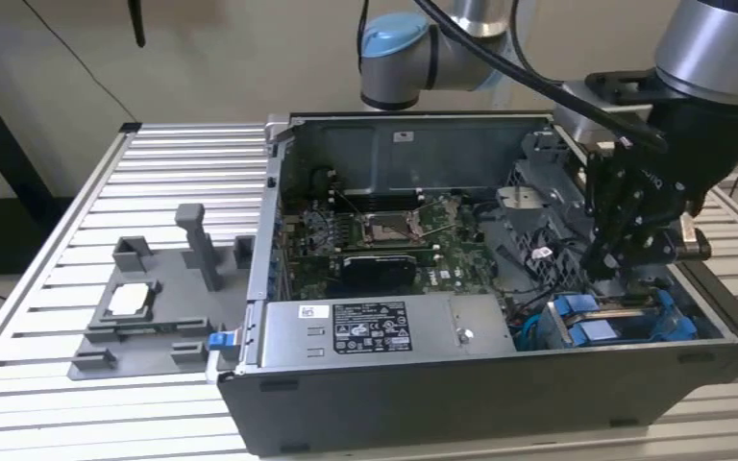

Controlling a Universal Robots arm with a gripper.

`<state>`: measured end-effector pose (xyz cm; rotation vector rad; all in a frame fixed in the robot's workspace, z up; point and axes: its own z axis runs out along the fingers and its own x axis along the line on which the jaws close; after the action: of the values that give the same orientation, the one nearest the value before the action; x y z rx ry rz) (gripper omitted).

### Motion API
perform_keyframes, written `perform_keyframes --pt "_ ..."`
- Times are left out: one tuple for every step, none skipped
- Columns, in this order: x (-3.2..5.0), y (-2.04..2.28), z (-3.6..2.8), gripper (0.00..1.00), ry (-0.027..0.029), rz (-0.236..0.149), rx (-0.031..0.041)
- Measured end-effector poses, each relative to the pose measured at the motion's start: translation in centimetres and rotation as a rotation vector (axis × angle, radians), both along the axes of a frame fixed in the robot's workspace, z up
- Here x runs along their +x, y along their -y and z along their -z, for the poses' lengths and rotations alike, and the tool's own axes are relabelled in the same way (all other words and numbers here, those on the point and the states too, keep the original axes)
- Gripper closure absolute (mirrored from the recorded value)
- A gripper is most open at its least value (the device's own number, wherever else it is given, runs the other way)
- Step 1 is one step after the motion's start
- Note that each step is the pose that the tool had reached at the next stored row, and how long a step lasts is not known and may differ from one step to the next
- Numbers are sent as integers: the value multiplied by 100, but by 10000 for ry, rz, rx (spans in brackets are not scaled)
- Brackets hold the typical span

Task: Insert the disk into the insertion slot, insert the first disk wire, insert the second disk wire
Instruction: 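Insert the second disk wire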

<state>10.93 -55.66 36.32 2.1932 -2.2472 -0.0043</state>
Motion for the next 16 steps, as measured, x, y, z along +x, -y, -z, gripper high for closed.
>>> perform_keyframes --pt "10 16 8 84 -22 0 25" --pt "17 30 17 84 -39 -1 50" --pt "22 42 25 84 -49 0 71" --pt "24 54 36 84 -54 2 94" --pt "25 63 46 84 -56 8 112" --pt "26 72 56 84 -56 14 130" --pt "28 79 66 84 -57 23 149" --pt "30 86 74 84 -57 32 169" --pt "34 92 80 84 -57 39 193" --pt "39 99 84 84 -58 43 217" --pt "45 105 87 84 -64 44 242" --pt "52 110 91 84 -79 44 273" --pt "61 115 95 84 -99 45 317" --pt "69 120 100 84 -119 45 363" --pt "86 129 109 84 -155 46 449" --pt "96 134 113 84 -171 46 486"
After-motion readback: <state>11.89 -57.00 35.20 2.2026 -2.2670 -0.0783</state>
